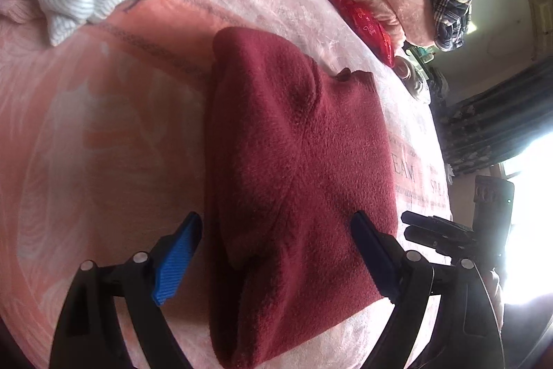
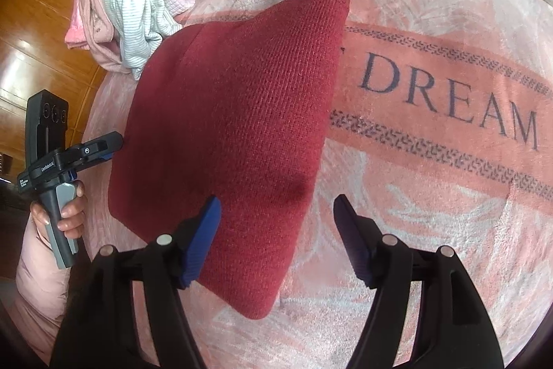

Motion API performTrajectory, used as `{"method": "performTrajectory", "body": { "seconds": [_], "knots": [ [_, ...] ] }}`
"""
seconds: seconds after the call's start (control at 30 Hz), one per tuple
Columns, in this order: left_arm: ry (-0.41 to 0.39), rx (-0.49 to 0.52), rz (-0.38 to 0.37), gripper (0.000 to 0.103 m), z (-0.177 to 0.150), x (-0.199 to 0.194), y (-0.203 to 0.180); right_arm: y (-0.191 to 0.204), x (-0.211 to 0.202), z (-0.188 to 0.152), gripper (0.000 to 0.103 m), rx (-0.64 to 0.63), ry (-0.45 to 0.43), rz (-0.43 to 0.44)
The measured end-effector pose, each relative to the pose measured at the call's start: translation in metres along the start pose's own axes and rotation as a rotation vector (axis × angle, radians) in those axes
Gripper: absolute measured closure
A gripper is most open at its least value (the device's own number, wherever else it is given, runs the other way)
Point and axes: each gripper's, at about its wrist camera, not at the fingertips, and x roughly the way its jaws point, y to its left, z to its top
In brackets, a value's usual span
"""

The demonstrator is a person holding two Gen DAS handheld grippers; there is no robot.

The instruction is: Fold small clothes

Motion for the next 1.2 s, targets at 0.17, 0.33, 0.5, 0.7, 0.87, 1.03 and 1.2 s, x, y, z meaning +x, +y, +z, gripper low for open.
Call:
{"method": "performTrajectory", "body": {
  "seconds": [0.17, 0.33, 0.5, 0.7, 0.87, 1.03, 1.2],
  "knots": [
    [0.034, 0.009, 0.056, 0.015, 0.009, 0.024, -0.004, 0.009, 0.013, 0.005, 0.035, 0.002, 0.025, -0.084],
    [0.069, 0.100, 0.139, 0.014, 0.005, 0.047, -0.017, 0.019, 0.025, 0.004, 0.033, -0.022, 0.030, -0.126],
    [0.091, 0.065, 0.110, 0.010, 0.007, 0.058, -0.011, 0.020, 0.036, 0.004, 0.026, -0.036, 0.026, -0.160],
    [0.082, 0.081, 0.109, 0.008, 0.006, 0.063, -0.012, 0.014, 0.047, 0.003, 0.025, -0.037, 0.028, -0.124],
    [0.092, 0.099, 0.134, 0.007, 0.009, 0.067, -0.015, 0.013, 0.056, 0.008, 0.033, -0.036, 0.041, -0.073],
    [0.089, 0.104, 0.148, 0.003, 0.010, 0.072, -0.017, 0.027, 0.051, 0.005, 0.044, -0.083, 0.016, -0.111],
    [0.052, 0.128, 0.132, 0.015, 0.005, 0.066, -0.017, 0.039, 0.050, 0.000, 0.049, -0.142, -0.034, -0.172]
  ]
}}
